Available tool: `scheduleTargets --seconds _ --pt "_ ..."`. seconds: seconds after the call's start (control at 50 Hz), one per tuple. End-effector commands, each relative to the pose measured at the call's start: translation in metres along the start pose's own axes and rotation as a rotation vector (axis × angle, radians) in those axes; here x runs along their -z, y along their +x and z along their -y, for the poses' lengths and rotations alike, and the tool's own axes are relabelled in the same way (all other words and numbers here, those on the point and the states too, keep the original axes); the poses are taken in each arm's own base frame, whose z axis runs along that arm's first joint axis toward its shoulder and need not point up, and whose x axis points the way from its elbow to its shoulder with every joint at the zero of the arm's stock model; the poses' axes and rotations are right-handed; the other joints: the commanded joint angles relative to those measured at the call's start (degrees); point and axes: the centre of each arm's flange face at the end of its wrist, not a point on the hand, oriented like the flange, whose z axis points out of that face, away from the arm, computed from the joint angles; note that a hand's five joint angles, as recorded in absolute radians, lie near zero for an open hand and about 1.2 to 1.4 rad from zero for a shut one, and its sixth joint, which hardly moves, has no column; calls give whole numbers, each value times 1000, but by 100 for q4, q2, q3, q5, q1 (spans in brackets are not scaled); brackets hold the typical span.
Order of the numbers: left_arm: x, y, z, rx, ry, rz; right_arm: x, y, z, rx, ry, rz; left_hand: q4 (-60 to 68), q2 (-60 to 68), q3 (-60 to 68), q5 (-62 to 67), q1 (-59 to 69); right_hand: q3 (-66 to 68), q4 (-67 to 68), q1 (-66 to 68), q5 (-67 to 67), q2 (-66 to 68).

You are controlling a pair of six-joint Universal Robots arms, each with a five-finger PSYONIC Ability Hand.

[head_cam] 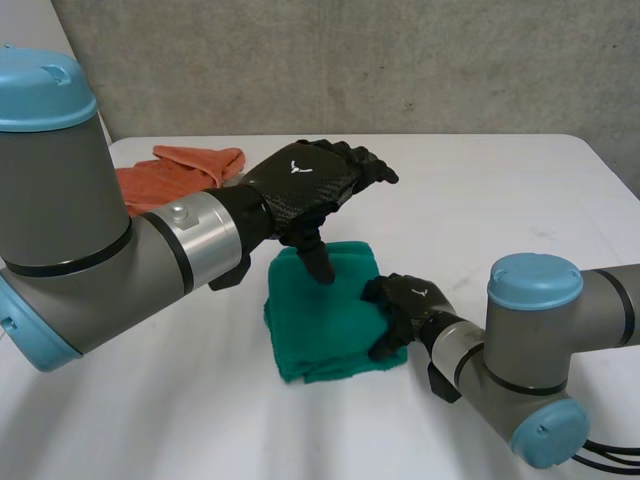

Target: Fold the laundry.

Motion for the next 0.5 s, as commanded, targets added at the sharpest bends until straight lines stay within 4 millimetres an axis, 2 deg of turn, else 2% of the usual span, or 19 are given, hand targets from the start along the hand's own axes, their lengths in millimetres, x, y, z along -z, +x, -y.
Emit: scheduleTargets --seconds 0.02,0.12,0.18,0.2,0.22,0.28,0.3,0.36,0.38,0.5 --pt "0 0 -1 3 -4 -1 -10 6 12 11 76 -42 47 48 -26 48 79 3338 3300 4525 3532 3411" --pt "0 1 -3 5 -10 -1 -26 11 37 29 163 -66 47 48 -26 48 79 3338 3300 4525 3532 3411" --pt "0 1 -4 6 -12 -1 -40 32 52 25 200 -108 47 48 -26 48 79 3338 3300 4525 3532 3411" --pt "0 1 -4 6 -13 -1 -43 42 58 21 213 -128 64 64 -10 64 96 3338 3300 4525 3532 3411" --pt "0 1 -5 7 -14 -1 -49 61 66 17 229 -166 64 65 -10 64 96 3338 3300 4525 3532 3411" --pt "1 0 -5 7 -15 0 -56 87 75 18 234 -219 64 65 -10 64 96 3338 3300 4525 3532 3411" --pt "0 0 -5 8 -16 0 -60 103 82 29 241 -249 64 65 -10 64 96 3338 3300 4525 3532 3411" --pt "0 1 -5 8 -16 -2 -66 129 95 54 266 -304 64 65 -10 64 96 3338 3300 4525 3532 3411" --pt "0 1 -5 8 -16 0 -72 148 101 71 284 -340 64 65 -10 64 96 3338 3300 4525 3532 3411" --pt "0 0 -5 5 -11 1 -87 206 124 97 335 -458 47 48 -26 48 79 3338 3300 4525 3532 3411"
